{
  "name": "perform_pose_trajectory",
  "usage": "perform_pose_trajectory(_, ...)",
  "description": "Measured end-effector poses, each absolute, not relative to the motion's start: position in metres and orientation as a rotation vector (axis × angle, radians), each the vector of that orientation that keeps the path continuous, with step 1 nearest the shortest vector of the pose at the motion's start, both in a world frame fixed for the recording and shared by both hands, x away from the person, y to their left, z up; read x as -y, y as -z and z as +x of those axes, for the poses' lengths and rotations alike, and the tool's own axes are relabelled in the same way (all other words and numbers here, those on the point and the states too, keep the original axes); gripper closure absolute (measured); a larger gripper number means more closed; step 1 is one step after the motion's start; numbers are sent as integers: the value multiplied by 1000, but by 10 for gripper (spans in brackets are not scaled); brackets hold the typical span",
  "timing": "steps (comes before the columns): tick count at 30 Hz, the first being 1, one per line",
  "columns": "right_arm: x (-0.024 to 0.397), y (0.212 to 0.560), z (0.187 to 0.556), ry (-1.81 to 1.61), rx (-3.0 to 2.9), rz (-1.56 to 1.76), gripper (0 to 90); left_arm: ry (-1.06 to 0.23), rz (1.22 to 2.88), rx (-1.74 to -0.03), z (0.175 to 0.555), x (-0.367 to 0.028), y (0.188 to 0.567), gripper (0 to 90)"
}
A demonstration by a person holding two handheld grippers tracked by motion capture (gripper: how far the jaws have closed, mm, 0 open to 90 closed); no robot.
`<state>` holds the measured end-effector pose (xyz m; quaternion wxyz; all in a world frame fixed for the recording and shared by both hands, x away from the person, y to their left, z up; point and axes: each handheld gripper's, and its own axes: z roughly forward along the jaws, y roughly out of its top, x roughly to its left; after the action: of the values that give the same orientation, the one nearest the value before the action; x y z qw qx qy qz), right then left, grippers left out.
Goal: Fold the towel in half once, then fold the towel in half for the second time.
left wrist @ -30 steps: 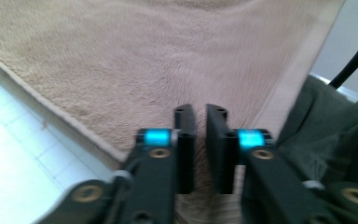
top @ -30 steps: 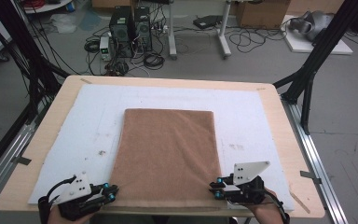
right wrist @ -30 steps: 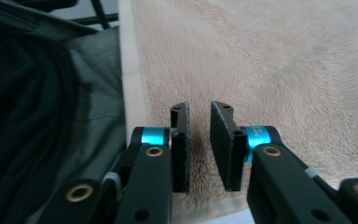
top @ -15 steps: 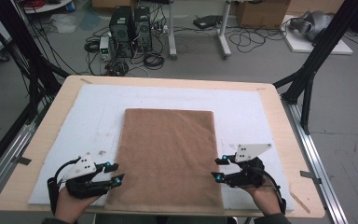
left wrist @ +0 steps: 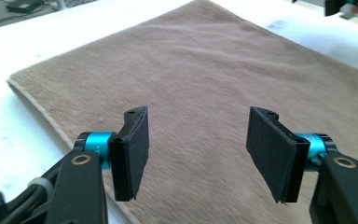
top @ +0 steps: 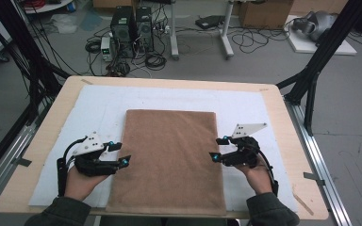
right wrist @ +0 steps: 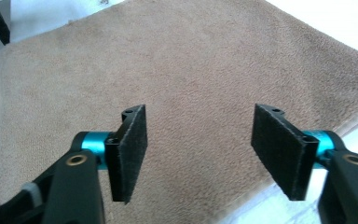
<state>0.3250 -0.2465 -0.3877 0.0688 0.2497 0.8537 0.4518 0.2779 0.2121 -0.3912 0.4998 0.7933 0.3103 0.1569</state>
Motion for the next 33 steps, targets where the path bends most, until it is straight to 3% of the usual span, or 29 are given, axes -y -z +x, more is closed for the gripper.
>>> perform_pose_trajectory(21, 248, 387, 347, -1300, -2568, 801, 329, -382, 1926, -781, 305, -211, 384, 386)
perform_pose_trajectory(33, 240, 357, 384, -1198, -2541, 802, 330, -384, 1933, -824, 346, -206, 360, 427)
